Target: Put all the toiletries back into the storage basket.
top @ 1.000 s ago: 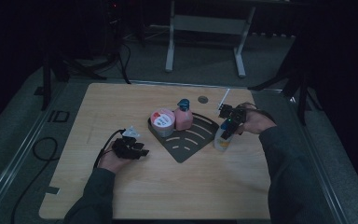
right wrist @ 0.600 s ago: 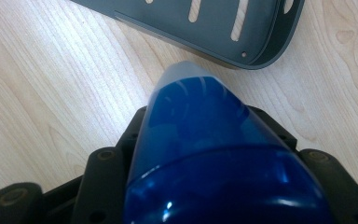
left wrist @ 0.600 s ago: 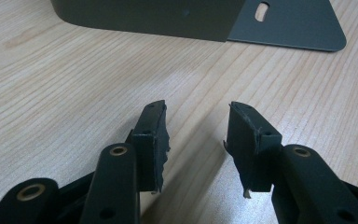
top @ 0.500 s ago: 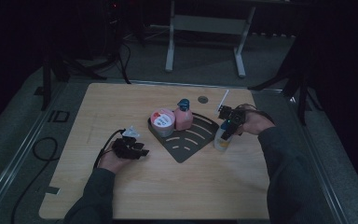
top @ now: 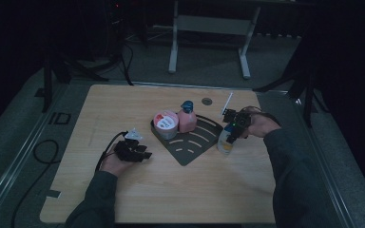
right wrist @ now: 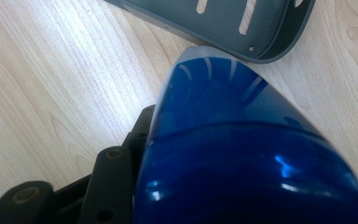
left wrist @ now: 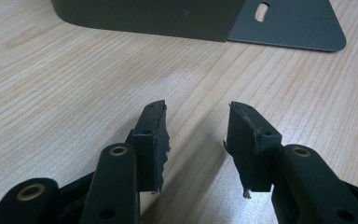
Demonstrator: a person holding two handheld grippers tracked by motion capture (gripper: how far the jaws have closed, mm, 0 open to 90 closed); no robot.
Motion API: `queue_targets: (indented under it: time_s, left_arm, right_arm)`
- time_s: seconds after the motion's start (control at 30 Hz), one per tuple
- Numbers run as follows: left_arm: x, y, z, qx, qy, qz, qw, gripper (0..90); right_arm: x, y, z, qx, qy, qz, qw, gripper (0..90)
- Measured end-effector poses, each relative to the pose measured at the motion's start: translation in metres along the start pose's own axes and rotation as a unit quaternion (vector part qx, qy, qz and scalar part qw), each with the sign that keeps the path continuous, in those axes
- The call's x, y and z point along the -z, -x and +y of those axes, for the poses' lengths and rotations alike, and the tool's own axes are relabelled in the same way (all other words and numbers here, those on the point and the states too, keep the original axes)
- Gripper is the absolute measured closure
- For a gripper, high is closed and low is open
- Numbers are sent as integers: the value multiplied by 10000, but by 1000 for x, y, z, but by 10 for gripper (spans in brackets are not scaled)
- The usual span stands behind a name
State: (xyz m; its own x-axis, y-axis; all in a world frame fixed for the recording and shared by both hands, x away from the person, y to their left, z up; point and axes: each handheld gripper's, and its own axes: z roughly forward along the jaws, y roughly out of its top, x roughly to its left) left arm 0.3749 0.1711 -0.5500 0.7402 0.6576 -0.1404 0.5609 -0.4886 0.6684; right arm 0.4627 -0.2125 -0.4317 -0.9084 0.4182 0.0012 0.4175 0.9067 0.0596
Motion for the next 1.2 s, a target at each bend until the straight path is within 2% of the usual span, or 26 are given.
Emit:
queue_targets:
  time_s: [0.37, 0.57, 0.77, 1.2]
  left_arm:
    - [0, 0, 0, 8, 4, -7, 10000, 573]
    - [0, 0, 0, 5, 6, -9, 10000, 574]
    - [0, 0, 0, 13, 6, -13, 10000, 574]
    - [0, 0, 0, -4, -2, -6, 10000, 574]
  right_arm:
    - [1, -1, -1, 42, 45, -34, 10000, 542]
    - [1, -7, -2, 214, 88, -130, 9996, 544]
    - [2, -13, 0, 296, 128, -52, 9995, 544]
    - [11, -24, 2, 487, 219, -77, 9985, 545]
